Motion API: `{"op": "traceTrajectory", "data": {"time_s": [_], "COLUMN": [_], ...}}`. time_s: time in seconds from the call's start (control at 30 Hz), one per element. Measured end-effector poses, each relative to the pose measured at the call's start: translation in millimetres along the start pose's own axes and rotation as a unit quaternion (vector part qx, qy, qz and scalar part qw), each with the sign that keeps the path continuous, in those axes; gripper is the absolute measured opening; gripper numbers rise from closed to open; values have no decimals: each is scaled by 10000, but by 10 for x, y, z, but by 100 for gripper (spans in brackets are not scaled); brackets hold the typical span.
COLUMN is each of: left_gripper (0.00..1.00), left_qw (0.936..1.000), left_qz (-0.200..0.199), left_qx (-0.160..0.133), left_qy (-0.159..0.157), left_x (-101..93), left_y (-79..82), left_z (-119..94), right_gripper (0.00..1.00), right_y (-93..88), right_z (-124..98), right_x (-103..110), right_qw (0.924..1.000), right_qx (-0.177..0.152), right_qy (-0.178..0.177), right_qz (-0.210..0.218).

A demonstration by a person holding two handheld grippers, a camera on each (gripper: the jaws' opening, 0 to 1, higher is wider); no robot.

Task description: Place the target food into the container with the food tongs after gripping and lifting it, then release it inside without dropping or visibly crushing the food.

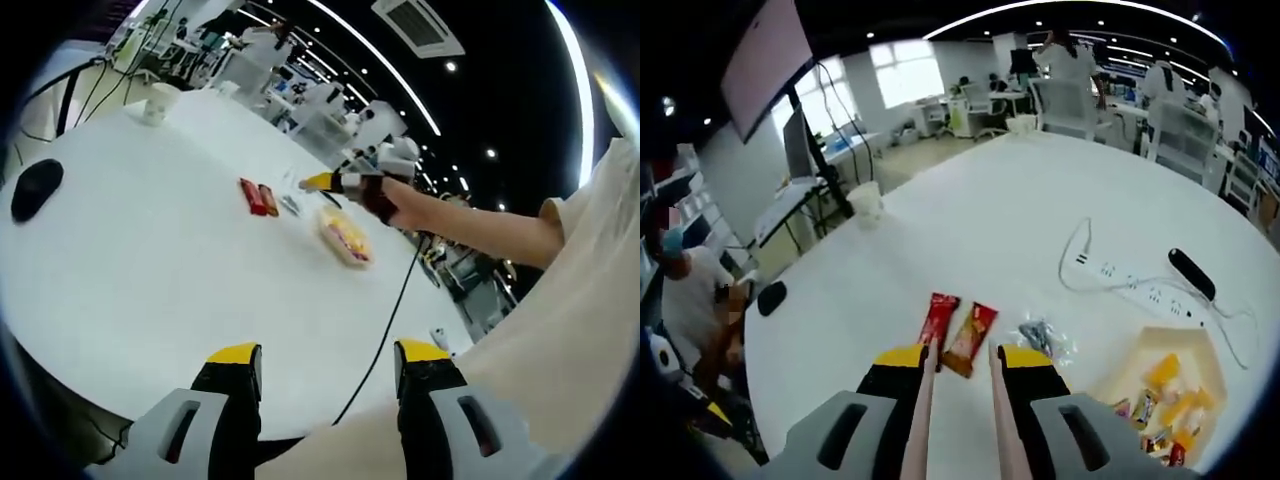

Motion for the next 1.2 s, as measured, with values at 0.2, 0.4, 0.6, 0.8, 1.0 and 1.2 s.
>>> {"op": "traceTrajectory", "data": {"time_s": [0.2,0.4,0.6,0.8,1.0,1.2], "left_gripper": [53,53,53,54,54,54], "left_qw": [10000,10000,9999,9998,9997,9996], "left_qz": [-22,-46,-66,-102,-141,-183], "left_qx": [17,38,46,47,37,34], "left_qy": [38,75,109,143,177,218], "left_x": [21,43,60,78,95,117], "left_y": [1,-12,-12,-18,-22,-28], "left_z": [-4,-13,-21,-25,-30,-43], "right_gripper": [27,27,27,27,27,27], "right_y": [-33,-45,-74,-96,-147,-198], "right_z": [95,134,183,224,296,395], "right_x": [-11,22,32,59,52,28], "right_qw": [10000,9999,9998,9996,9993,9990], "right_qx": [69,125,193,264,353,427], "right_qy": [28,29,40,40,24,23], "right_qz": [-25,-25,-42,-54,-73,-87]}}
Point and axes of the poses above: the point that each gripper's makers call its tool centre point, and the gripper's own axes: z roughly forward along the fingers, x roughly to its left, y roughly out of its top, the point moved 1 cm from there along -z, roughly backward along the fingers, and after that the axes turned 14 degrees about -x, right-handed, at the moved point
